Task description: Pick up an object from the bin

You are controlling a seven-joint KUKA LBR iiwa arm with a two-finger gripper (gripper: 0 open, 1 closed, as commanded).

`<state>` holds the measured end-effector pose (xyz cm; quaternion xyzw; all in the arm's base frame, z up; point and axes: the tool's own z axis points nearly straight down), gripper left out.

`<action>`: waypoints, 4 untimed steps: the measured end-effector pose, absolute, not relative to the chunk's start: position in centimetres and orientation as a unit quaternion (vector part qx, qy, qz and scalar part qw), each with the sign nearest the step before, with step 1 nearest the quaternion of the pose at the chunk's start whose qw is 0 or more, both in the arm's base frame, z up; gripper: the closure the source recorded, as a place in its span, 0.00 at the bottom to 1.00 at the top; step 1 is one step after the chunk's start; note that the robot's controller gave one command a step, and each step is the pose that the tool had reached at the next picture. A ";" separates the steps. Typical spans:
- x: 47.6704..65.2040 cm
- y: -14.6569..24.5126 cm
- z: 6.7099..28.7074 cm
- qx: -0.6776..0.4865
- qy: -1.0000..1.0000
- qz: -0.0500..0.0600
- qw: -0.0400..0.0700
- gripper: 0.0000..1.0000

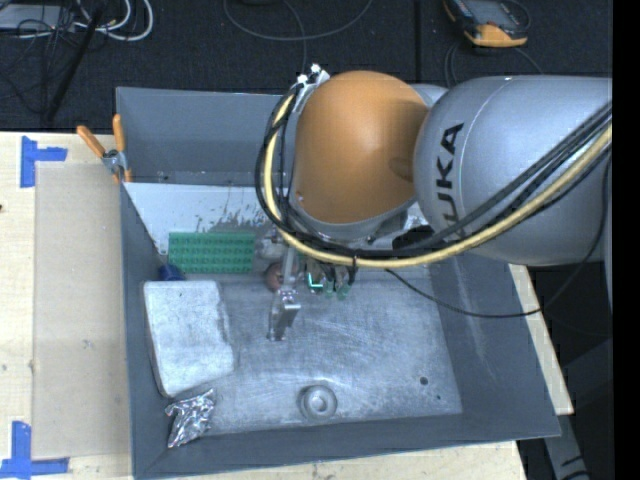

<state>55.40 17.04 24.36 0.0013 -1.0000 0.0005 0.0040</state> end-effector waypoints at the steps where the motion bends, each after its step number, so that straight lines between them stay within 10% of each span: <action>1: 48.9 23.9 17.3 -0.012 -1.000 0.000 0.006 0.00; 2: 47.4 22.2 8.4 0.160 -0.987 0.000 -0.002 0.00; 4: 48.8 24.0 7.1 0.323 -0.946 -0.001 -0.002 0.00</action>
Offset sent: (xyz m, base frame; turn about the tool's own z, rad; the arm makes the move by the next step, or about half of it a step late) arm -0.0599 0.0641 -0.0657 0.0340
